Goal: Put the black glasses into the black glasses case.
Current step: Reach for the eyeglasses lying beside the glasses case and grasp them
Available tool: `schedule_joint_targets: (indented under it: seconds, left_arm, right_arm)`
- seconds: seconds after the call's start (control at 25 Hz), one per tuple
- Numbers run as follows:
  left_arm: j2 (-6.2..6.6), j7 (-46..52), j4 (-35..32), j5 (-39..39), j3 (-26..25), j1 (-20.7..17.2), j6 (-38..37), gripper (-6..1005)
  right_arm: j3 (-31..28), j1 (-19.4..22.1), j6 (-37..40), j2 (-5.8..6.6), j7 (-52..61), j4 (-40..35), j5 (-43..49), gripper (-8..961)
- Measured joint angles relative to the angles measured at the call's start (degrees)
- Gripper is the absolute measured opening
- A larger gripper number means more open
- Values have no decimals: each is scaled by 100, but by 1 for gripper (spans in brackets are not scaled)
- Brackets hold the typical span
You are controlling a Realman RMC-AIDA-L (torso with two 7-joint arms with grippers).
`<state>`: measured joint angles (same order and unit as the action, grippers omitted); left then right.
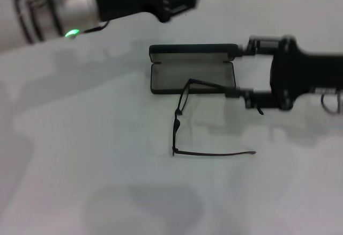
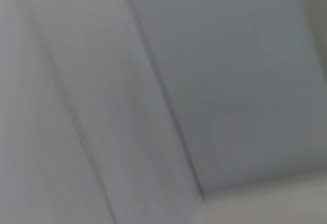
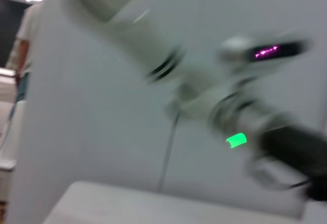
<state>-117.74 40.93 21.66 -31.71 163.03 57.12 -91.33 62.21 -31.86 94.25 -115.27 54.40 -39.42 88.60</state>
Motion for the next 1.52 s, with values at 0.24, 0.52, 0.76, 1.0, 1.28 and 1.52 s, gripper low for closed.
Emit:
schedule_joint_targets:
  seconds: [0.24, 0.52, 0.76, 1.0, 1.28, 1.52]
  left_arm:
    - [-169, -450, -909, -1837, -7, -1557, -276, 461]
    - [-172, 318, -1050, -2444, -17, -2279, -129, 481]
    - [-187, 439, -1147, -2383, -10, -2595, -10, 712]
    - [-201, 401, -1247, -2386, -8, -2723, 40, 807]
    - [-212, 365, -1323, -2400, -13, -2782, 76, 810]
    - [-213, 363, -1389, -2391, -17, -2701, 257, 808]
  right_arm:
    - [204, -674, -159, 156, 1068, -1508, 1411, 680]
    - [1490, -2087, -188, -64, 2005, -2076, 3963, 680]
    - [3142, -2633, -1141, -96, 2333, -2015, 4296, 679]
    - [4102, -3004, -1800, -97, 2445, -1821, 4249, 679]
    - [5483, -3090, -2949, -93, 2695, -1725, 4171, 678]
    - [5986, -2970, -3603, -91, 2726, -1727, 4102, 678]
